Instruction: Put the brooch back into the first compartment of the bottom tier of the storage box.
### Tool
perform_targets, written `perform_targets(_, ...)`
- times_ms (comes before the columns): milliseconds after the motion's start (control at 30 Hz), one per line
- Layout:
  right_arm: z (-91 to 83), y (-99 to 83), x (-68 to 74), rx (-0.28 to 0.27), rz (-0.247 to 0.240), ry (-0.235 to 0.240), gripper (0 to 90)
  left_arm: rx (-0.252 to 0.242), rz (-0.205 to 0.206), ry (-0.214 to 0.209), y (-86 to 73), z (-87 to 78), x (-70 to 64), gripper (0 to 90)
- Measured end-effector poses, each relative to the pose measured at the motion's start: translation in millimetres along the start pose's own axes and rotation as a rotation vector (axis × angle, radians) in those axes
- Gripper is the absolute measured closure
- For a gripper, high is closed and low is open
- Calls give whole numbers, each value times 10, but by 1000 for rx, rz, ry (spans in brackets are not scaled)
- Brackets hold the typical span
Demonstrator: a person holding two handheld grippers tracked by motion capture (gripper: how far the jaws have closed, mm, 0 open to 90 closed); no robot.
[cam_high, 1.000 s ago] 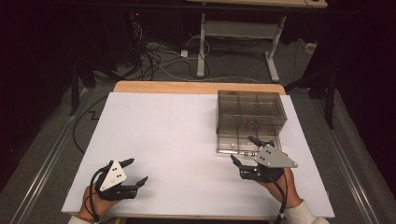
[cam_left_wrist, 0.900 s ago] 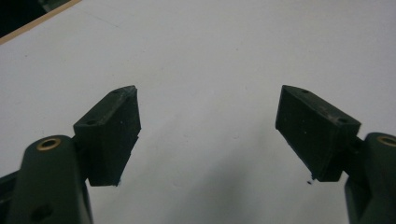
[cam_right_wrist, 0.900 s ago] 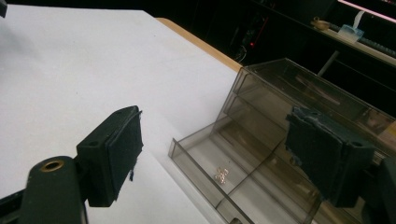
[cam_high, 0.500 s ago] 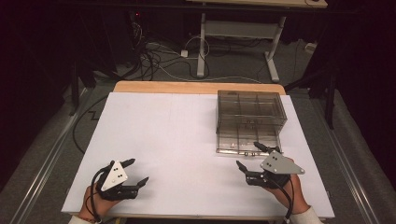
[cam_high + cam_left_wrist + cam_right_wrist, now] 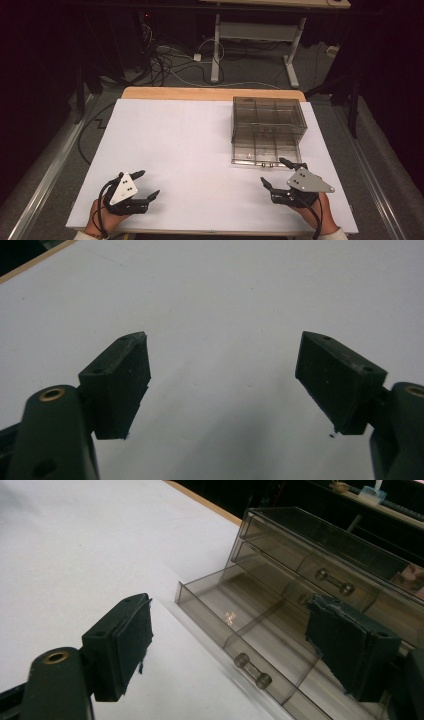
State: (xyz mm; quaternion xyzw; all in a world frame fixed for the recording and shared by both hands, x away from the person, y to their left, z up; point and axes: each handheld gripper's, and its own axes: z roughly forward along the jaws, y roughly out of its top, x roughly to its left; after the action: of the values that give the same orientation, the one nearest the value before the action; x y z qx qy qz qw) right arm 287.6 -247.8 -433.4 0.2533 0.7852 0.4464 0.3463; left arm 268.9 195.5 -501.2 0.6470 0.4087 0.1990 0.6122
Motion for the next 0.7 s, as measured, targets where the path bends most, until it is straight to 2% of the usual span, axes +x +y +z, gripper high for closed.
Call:
perform_targets(233,-79,-114,-38,2,26,-9,190,6,2,-2,-3,8,-2,213)
perform_targets(600,-163,-297,-47,43,2,-52,185,2,1,-5,3,11,2,212)
perform_targets(700,-196,-347,-63,49,21,-55,185,-5,-3,-5,15,19,-5,212)
